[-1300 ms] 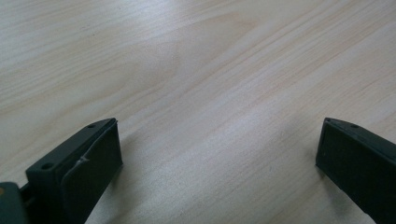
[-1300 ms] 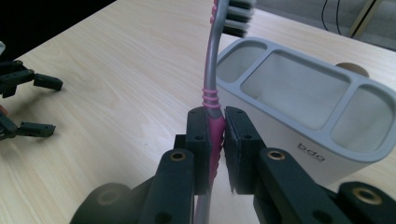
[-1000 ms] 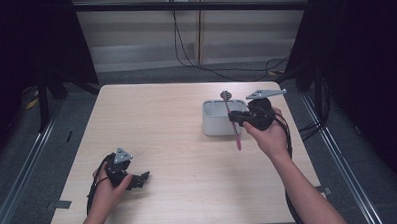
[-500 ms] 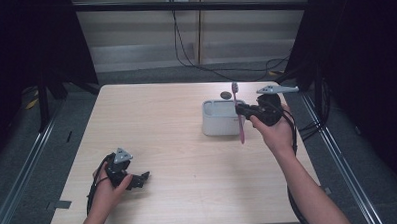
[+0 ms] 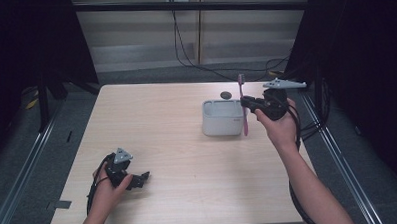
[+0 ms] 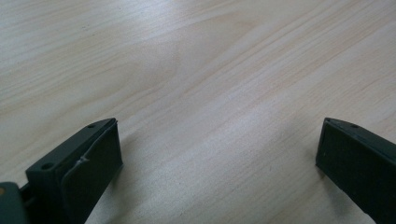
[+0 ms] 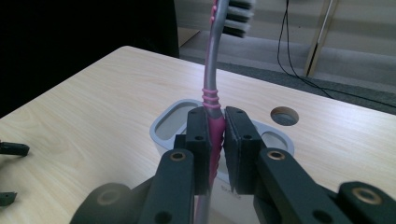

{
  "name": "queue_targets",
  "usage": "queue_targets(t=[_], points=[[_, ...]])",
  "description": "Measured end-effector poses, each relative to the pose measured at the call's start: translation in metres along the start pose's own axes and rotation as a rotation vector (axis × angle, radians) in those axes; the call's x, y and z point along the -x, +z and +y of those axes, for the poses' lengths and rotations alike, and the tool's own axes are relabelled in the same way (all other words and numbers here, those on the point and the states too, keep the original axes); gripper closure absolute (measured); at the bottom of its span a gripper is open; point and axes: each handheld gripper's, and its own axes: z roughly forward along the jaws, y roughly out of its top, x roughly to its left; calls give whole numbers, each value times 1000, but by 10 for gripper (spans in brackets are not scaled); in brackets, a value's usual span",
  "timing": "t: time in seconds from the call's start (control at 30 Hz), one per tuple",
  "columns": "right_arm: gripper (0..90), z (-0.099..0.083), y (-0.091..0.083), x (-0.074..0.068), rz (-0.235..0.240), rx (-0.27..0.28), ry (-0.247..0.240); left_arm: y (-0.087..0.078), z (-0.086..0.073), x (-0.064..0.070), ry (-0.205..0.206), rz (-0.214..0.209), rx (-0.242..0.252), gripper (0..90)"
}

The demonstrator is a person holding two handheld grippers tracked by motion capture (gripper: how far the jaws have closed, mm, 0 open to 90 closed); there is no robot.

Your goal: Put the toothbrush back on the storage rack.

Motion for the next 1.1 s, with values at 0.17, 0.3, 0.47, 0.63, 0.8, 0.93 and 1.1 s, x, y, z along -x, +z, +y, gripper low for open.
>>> queue_targets(t=[0.17,0.3,0.47,0.63,0.8,0.93,1.1], points=[[811,1,0,4,-7,20,7,0,0,0,0,0,0,0],[811,2,1,6,-13,34,19,0,0,0,0,0,0,0],[811,2,2,9,-22,47,26,0,0,0,0,0,0,0],[811,4,2,15,-32,61,31,0,0,0,0,0,0,0],[811,5,3,19,-41,80,39,0,0,0,0,0,0,0],[811,6,5,22,-47,91,41,0,0,0,0,0,0,0],[811,7,8,23,-53,99,44,0,0,0,0,0,0,0]])
